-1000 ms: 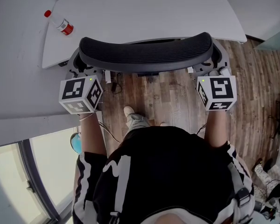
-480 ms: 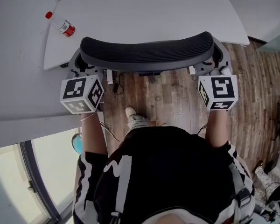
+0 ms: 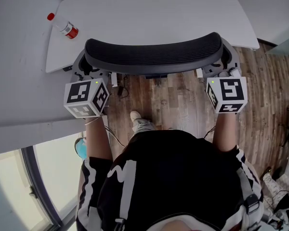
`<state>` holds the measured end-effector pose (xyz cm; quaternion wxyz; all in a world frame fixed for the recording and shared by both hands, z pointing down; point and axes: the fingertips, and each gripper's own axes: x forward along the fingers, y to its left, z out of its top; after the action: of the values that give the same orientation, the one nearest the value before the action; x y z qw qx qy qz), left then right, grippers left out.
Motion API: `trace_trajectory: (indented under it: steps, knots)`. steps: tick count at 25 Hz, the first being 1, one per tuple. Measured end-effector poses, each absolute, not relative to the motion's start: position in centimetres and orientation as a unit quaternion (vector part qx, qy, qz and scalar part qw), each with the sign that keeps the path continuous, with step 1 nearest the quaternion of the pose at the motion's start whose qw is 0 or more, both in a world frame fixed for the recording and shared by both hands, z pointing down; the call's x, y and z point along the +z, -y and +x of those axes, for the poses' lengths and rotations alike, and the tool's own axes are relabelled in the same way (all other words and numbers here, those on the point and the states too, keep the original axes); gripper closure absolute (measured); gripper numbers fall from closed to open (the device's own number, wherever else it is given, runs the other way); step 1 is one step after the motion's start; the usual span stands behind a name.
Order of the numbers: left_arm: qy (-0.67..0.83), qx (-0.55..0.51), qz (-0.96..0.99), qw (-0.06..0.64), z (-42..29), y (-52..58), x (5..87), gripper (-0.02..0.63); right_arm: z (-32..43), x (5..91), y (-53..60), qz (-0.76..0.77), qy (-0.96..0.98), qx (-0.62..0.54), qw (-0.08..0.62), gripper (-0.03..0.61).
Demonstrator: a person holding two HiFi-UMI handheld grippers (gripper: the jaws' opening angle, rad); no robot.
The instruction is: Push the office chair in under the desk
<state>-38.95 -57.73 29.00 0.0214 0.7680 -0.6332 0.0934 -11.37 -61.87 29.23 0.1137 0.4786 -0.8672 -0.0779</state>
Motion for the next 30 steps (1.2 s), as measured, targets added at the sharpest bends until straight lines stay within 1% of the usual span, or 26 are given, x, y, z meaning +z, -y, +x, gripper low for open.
trace_trajectory:
  steps: [23,30]
  knots:
    - [0.64,0.087,0.763,0.026,-38.92,57.7,29.27,0.337,-11.38,29.19,62.41,0.457,0.88,-0.08,0.104,0.331]
    - [0.633,0.081,0.769,0.017,-38.99,57.22,29.27,0.337,-11.45,29.31,61.93,0.463,0.876,-0.085,0.104,0.333]
